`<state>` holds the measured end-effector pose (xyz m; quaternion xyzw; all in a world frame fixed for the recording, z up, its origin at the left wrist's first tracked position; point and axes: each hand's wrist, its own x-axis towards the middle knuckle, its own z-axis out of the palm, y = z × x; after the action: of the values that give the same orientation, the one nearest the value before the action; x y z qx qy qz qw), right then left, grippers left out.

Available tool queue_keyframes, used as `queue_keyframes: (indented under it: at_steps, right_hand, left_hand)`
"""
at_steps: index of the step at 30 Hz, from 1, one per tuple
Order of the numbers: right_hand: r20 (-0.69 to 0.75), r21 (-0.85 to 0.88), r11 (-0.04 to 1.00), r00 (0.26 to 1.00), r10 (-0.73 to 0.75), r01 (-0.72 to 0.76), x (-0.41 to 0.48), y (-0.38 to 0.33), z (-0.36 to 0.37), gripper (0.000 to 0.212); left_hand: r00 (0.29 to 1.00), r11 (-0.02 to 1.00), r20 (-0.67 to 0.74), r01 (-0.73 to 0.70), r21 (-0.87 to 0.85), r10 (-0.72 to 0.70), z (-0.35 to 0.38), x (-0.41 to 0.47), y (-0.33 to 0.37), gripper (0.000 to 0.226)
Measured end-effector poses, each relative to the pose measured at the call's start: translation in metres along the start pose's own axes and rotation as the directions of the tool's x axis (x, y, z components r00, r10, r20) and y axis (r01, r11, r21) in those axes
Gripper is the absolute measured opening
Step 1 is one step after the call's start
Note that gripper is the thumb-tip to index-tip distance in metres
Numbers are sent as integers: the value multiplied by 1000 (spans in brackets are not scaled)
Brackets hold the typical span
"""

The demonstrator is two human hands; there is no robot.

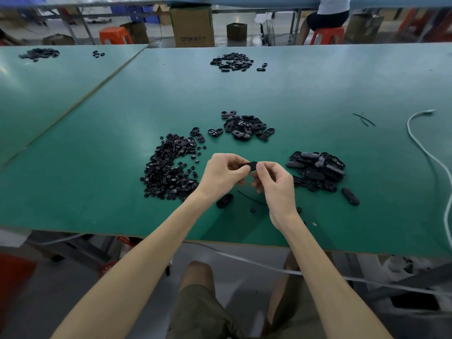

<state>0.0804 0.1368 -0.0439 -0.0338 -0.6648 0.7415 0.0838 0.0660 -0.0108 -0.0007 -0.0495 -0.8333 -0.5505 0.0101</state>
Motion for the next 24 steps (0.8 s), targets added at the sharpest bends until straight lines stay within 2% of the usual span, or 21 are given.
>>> queue_keyframes:
  at_steps: [4,7,11,16,19,22,24]
  right_hand:
    - [-23,17,1000,1000,15,-14,1,0,1,11]
    - [-24,55,998,999,35,-33,1,-2,1,12]
    - [-2,-11,1000,1000,14,-14,0,-6,3,13]
    - [-28,40,998,999,46,-45,0,-10,4,13]
    - [1,65,998,1000,7,-7,-3,-8,2,11]
    - [-4,48,999,1000,26,-26,-3,-6,0,12]
    - [-1,31,999,999,37,-37,-3,-5,-1,15]
  left_hand:
    - [1000,997,-26,-11,80,13,7,8,10,6]
    - [994,992,-55,-88,88,93,17,16,27,3]
    - [988,984,58,-146,103,140,44,31,49,5]
    - [990,999,129,-52,5,51,67,39,58,39]
    - [997,998,41,-64,16,63,54,34,49,29]
    - [997,991,-37,-55,126,61,25,25,31,19]
    - [999,977,-40,-20,214,30,4,16,18,14]
